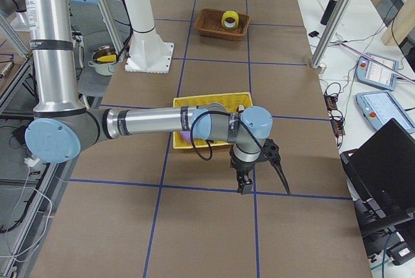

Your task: Move tape to another basket

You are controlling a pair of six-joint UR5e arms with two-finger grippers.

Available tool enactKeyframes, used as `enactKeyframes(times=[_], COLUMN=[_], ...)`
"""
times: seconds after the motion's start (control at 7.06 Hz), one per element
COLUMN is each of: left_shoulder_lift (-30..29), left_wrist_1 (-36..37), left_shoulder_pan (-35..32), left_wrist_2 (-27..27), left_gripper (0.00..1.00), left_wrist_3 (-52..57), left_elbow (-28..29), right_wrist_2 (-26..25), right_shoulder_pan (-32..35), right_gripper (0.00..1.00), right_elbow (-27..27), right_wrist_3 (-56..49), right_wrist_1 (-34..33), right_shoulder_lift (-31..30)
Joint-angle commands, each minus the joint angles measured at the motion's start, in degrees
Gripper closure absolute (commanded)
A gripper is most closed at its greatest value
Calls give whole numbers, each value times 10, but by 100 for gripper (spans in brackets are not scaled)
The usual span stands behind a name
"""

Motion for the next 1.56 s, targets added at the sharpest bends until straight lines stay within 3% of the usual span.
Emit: enactKeyframes(times=[0.0, 1.42], left_shoulder_lift=[1, 22], left_wrist_1=[0, 1], left_shoulder_pan=[0, 0], left_wrist_2=[3, 3], left_gripper=[1, 1], left_wrist_3=[1, 1], left_elbow=[-5, -28], right_wrist_2=[0, 2], right_shoulder_pan=[0, 0], right_gripper=[0, 0], right_elbow=[0, 8], right_wrist_3=[0, 12], right_wrist_1=[-1, 0], right_shoulder_lift=[-1, 0])
